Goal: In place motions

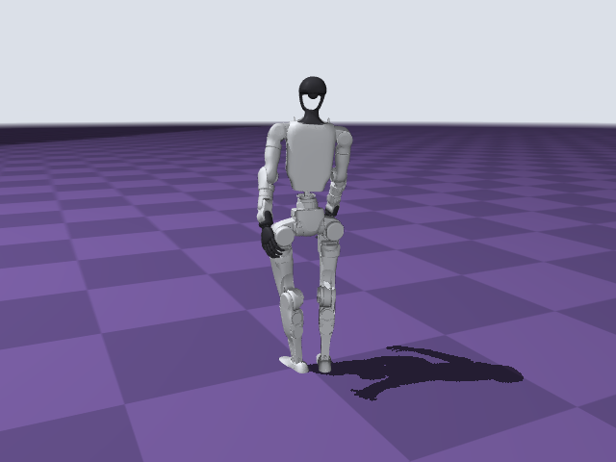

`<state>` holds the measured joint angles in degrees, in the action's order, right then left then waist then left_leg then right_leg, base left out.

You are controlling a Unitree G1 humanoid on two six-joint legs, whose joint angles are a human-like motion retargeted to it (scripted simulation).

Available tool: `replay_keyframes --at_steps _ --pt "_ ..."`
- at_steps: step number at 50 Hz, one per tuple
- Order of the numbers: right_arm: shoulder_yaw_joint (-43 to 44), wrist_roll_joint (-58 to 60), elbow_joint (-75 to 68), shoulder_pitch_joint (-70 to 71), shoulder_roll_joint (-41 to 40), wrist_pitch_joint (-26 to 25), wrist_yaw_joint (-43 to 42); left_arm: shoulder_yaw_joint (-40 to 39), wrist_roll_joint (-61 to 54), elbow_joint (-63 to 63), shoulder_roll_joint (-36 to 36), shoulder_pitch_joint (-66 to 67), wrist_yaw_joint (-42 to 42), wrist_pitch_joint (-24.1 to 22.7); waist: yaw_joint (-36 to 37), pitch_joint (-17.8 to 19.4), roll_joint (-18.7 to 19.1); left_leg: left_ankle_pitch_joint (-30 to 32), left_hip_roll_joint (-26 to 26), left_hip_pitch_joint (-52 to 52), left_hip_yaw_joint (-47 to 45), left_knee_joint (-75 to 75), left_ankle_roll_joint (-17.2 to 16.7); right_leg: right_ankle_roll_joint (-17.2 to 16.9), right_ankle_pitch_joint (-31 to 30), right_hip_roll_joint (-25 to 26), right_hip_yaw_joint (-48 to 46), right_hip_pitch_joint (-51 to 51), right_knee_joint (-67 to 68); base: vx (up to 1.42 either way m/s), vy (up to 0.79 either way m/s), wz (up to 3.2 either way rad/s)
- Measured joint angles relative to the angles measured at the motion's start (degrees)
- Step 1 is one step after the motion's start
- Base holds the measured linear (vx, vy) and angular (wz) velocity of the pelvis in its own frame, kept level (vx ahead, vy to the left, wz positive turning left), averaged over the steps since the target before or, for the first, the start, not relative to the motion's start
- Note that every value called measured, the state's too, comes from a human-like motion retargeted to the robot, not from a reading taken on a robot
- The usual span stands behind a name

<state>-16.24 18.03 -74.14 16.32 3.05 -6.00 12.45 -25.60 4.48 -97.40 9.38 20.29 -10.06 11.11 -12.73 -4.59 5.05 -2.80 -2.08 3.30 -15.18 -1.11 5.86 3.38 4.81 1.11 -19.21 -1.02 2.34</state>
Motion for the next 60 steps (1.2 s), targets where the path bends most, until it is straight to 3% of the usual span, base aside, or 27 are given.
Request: replay_keyframes --at_steps 8,17,25,37,42,47,52,55,60 --pt "-0.6 -4.0 6.1 1.1 -1.7 2.2 0.3 1.1 2.5 0.0 1.1 3.4 -0.2 1.1 -0.6 -0.1 -0.7 0.1 0.1 0.0 0.0 0.1 -0.1 -0.1 -0.1 0.1 0.0 0.0 -0.1 0.00 0.00 0.00" --pt "-0.4 3.2 -5.2 -6.3 0.3 1.3 -2.0 4.6 -2.0 0.0 -3.4 -12.5 4.6 -1.4 -2.1 -0.9 -1.6 -0.2 0.7 0.0 -1.1 0.3 0.0 0.0 -0.6 0.5 1.2 -0.8 -0.1 0.00 -0.02 -0.13" --pt "7.4 7.7 -19.5 -15.8 6.0 -3.7 -7.0 9.2 -8.1 8.2 -4.6 -30.1 2.0 -2.2 -4.0 -1.0 -1.6 -0.5 1.5 0.0 -2.7 0.4 0.0 0.2 -1.2 1.1 2.9 -1.6 0.2 -0.01 -0.03 -0.32" --pt "18.7 -3.4 -23.3 -27.3 13.2 -7.3 -11.3 12.7 -9.0 21.4 -4.5 -43.8 2.9 -5.3 -4.6 -1.1 -1.0 -0.9 1.7 0.5 -3.8 0.2 0.1 0.7 -1.4 1.1 3.7 -2.6 0.3 0.00 -0.01 -0.10" --pt "16.6 -4.6 -23.3 -26.0 11.4 -7.6 -10.9 15.0 -5.7 21.2 -4.8 -41.5 2.5 -6.2 -4.0 -1.1 -0.4 -0.7 1.4 0.8 -3.1 0.2 0.2 0.7 -1.2 0.9 2.7 -2.3 0.1 0.00 0.02 0.14" --pt "10.7 -1.8 -22.6 -20.6 7.6 -5.3 -8.5 15.5 -2.2 12.8 -5.0 -35.9 2.2 -5.6 -2.7 -1.2 -0.1 -0.4 0.8 1.0 -1.6 0.0 0.3 0.7 -0.7 0.5 1.3 -1.5 0.0 0.00 0.03 0.36" --pt "3.8 2.7 -16.7 -13.7 4.0 -3.9 -7.0 12.3 1.6 0.0 -4.2 -28.1 3.1 -3.0 -1.0 -1.0 -0.2 0.0 0.1 0.9 -0.2 -0.1 0.3 0.7 -0.2 0.0 -0.2 -0.5 -0.3 0.01 0.04 0.41" --pt "0.9 4.9 -11.0 -9.3 2.4 -2.2 -5.5 10.3 2.7 0.0 -3.4 -19.5 3.9 -0.6 -0.2 -0.6 -0.5 0.2 -0.3 0.6 0.5 -0.1 0.2 0.5 0.0 -0.3 -0.9 0.0 -0.4 0.03 0.02 0.39" --pt "-0.3 3.4 -0.6 -3.5 0.7 0.6 -3.2 5.5 5.5 0.0 0.0 -6.3 0.8 -1.5 0.9 -0.6 -0.4 0.3 -0.6 0.6 1.1 -0.1 0.0 0.1 0.3 -0.5 -1.7 0.3 -0.3 0.03 0.03 0.26"
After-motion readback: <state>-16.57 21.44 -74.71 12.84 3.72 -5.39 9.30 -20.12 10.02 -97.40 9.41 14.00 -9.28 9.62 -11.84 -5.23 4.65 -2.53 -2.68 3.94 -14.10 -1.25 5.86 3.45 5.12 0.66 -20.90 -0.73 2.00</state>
